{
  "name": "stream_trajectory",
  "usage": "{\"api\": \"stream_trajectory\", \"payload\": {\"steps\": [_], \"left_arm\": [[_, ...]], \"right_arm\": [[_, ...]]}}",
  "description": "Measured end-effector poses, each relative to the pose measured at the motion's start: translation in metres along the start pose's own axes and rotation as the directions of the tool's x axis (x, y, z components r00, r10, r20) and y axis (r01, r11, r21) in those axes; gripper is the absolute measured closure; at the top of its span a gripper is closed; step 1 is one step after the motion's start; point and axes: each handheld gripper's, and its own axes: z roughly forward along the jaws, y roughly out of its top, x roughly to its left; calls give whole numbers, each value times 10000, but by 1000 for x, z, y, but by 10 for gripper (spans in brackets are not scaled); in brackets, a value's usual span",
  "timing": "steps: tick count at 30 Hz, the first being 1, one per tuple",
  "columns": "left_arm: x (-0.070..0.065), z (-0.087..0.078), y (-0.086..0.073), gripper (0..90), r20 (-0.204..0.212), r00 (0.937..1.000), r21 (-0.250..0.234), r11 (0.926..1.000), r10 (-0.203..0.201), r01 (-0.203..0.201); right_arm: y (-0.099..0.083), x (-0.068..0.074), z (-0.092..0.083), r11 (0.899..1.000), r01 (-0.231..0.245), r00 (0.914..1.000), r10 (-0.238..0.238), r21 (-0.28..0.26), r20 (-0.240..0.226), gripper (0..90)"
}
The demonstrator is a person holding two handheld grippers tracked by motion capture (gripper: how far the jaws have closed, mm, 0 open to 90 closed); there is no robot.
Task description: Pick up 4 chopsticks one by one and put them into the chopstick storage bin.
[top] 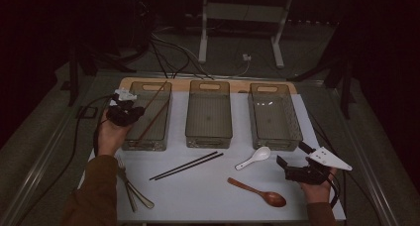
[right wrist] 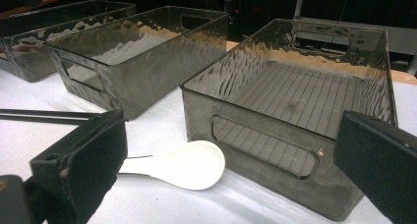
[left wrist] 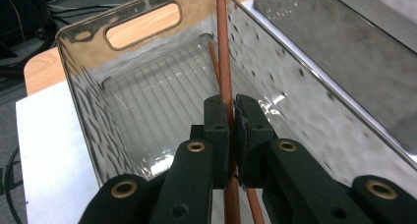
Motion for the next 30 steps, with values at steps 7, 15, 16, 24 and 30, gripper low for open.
{"api": "stream_trajectory", "payload": {"steps": [7, 15, 16, 24, 30], "left_arm": [[3, 0, -5, 863, 44, 9999, -1, 9999, -103, 103], [3, 6, -8, 861, 23, 9998, 196, 9997, -177, 176], [2, 7, -8, 861, 73, 9997, 172, 9996, -211, 210], [1, 12, -9, 836, 402, 9982, 145, 9989, -448, 442], [1, 11, -13, 417, 216, 9937, -307, 9934, -1097, 1103]], "right_arm": [[0, 0, 0, 10000, 10, 10000, -10, -13, 6, 2], [0, 0, 0, 10000, 5, 10000, -5, -12, 5, 2], [0, 0, 0, 10000, -2, 10000, 2, -17, 9, 2], [0, 0, 0, 10000, 5, 10000, -5, -13, 11, 2], [0, 0, -1, 10000, -13, 10000, 13, -25, 21, 2]]}}
